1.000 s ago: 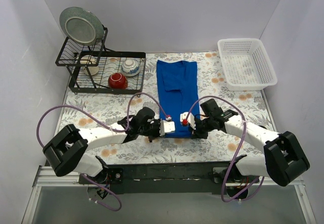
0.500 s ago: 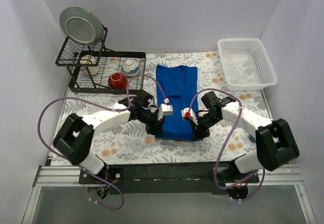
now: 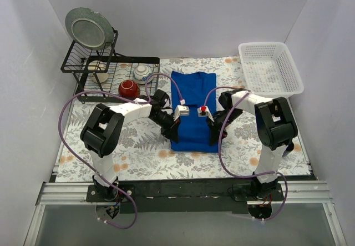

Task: Roll the t-shirts
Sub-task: Roll the T-shirt to the center of the board.

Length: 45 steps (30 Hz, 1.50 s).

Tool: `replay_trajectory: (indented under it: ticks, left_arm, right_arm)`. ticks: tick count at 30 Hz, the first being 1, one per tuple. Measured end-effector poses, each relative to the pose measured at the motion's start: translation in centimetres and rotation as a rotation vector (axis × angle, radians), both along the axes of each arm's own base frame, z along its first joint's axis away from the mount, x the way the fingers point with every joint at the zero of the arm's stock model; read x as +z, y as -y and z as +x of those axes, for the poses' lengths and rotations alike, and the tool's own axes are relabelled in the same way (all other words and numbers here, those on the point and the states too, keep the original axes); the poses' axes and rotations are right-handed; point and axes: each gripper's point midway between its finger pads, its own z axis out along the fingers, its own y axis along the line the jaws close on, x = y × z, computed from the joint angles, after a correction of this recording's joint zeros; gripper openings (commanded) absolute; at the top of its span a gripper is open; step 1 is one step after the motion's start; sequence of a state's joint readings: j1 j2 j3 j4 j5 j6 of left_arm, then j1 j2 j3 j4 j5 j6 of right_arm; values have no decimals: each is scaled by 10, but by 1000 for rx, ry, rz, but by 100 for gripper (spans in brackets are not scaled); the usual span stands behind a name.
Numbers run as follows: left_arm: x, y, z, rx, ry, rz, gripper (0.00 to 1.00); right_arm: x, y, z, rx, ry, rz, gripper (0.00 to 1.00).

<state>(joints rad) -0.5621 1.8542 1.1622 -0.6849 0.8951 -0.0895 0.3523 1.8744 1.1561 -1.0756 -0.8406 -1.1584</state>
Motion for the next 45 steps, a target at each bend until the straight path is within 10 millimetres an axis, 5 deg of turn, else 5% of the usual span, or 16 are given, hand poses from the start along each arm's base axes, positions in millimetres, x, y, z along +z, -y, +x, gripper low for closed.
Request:
replay_trajectory:
  ticks: [16, 22, 28, 37, 45]
  left_arm:
    - [-19, -22, 53, 129, 56, 95, 51]
    - [26, -23, 66, 153, 246, 20, 64]
    - [72, 13, 27, 6, 517, -133, 68]
    - [17, 31, -16, -128, 660, -138, 68]
    - [-7, 39, -15, -155, 789, -109, 63]
  right_arm:
    - [-26, 12, 38, -37, -133, -82, 1]
    - [-27, 11, 48, -58, -164, -99, 1]
    - [-27, 8, 53, -78, -179, -113, 1]
    - [-28, 6, 50, -99, -220, -114, 1]
    - [-28, 3, 49, -113, -250, -95, 1]
